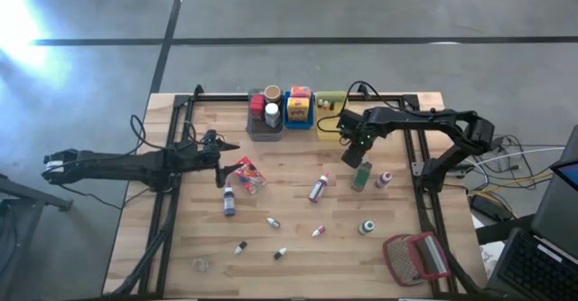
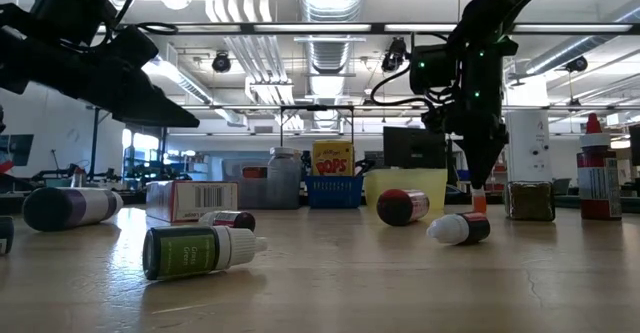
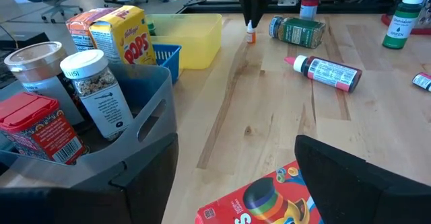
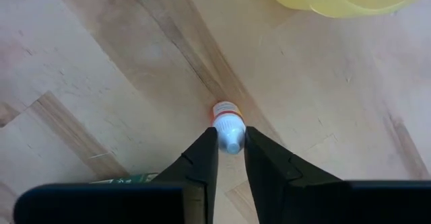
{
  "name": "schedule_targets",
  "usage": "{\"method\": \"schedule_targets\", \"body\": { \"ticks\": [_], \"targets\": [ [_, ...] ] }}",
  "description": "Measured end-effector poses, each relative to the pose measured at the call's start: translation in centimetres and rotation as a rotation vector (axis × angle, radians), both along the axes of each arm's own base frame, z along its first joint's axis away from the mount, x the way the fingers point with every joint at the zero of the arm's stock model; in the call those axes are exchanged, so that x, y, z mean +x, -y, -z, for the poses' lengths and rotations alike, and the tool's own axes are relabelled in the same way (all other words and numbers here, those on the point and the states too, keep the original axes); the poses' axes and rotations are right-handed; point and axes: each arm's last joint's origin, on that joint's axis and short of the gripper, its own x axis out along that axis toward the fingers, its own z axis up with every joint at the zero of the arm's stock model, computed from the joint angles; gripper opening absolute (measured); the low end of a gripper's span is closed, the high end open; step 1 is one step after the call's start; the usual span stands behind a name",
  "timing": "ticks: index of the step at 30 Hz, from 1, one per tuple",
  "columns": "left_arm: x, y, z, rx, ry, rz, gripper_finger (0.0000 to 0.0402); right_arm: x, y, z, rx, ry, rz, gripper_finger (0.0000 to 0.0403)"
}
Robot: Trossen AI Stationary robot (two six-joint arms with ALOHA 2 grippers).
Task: Pick & Place Kitchen Items
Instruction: Put the orange food coloring bottle into the yellow bin
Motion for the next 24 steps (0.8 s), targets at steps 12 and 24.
{"method": "schedule_targets", "body": {
  "ticks": [12,24],
  "targets": [
    [0.00,0.00,-0.01,0.000,0.000,0.000,0.0300,-0.02,-0.05,0.01,0.015,0.002,-0.001,0.0062],
    [0.00,0.00,0.00,0.000,0.000,0.000,0.0302,0.35,0.10,-0.89,0.028,0.014,-0.017,0.0072]
  ]
}}
